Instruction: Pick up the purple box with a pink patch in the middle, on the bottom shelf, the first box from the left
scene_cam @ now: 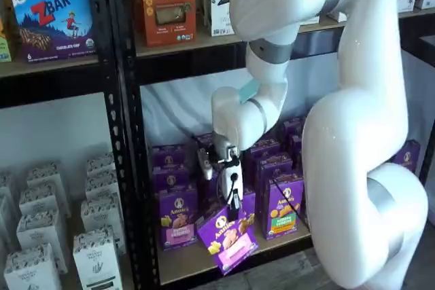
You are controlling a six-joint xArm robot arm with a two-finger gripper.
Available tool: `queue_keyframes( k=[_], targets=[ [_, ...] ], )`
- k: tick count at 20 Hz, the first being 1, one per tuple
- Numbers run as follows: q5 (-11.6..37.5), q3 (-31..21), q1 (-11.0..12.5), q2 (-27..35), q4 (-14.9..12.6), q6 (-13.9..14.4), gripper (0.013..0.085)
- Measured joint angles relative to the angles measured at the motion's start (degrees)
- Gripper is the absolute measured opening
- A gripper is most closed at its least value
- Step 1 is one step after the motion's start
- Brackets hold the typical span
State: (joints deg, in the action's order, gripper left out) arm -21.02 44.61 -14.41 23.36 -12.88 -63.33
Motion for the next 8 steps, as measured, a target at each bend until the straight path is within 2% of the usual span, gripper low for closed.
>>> queue_keyframes(
  k=[4,8],
  targets=[
    [-1.3,-1.7,0.7,-2.5,-0.8,0.0,0.0330],
    [-2.3,-2.9,1.1,-4.2,-0.3,-0.9,0.0330]
  ],
)
